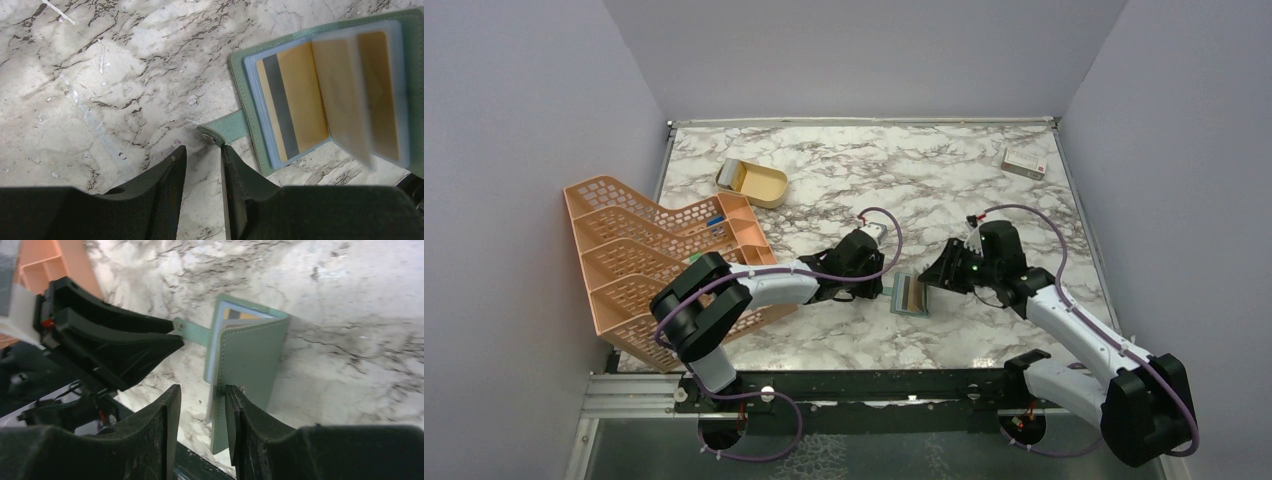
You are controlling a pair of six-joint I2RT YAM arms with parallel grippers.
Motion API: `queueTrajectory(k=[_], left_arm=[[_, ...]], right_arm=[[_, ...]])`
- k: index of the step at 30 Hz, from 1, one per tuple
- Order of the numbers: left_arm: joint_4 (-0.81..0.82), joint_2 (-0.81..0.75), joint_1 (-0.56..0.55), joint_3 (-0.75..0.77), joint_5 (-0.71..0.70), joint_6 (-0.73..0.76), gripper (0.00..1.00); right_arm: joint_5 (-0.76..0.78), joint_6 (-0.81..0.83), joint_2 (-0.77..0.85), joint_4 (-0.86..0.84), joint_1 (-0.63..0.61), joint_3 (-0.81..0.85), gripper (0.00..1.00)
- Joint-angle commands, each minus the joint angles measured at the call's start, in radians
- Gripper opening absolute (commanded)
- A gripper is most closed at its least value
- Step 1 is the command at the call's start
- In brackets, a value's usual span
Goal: Put the credit cards into the card holder
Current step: Close the card holder at the center of the board.
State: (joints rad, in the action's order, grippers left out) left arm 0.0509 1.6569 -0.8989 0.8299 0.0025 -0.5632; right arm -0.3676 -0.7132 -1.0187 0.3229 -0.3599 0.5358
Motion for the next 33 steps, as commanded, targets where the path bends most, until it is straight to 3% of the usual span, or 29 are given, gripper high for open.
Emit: queueTrajectory(k=[1, 5, 15, 22, 28, 33], left_arm=[[0.017, 0.017, -0.003, -0.010, 0.015, -0.010, 0.34], [0.022, 0.014, -0.003, -0.012, 0.025, -0.016, 0.34], [0.038, 0.007, -0.002, -0.018, 0.045, -0.038, 0.34], [0.058, 0.013, -0.002, -0.021, 0.079, -0.056, 0.33], [0.087, 0.014, -0.002, -0.034, 0.120, -0.084, 0.33], [0.137, -0.002, -0.002, -0.058, 0.195, -0.139, 0.33]], right_arm=[[-0.136, -0.064, -0.035, -0.142, -0.003, -0.048, 0.39], [-0.127, -0.031, -0.081, -0.133, -0.004, -0.035, 0.39], [-0.078, 0.025, -0.190, -0.134, -0.006, -0.026, 0.26], [-0.088, 0.026, -0.260, -0.180, -0.020, -0.017, 0.38], [-0.103, 0.032, -0.272, -0.194, -0.028, -0.012, 0.40], [-0.025, 0.069, -0.262, -0.116, -0.030, 0.013, 0.28]])
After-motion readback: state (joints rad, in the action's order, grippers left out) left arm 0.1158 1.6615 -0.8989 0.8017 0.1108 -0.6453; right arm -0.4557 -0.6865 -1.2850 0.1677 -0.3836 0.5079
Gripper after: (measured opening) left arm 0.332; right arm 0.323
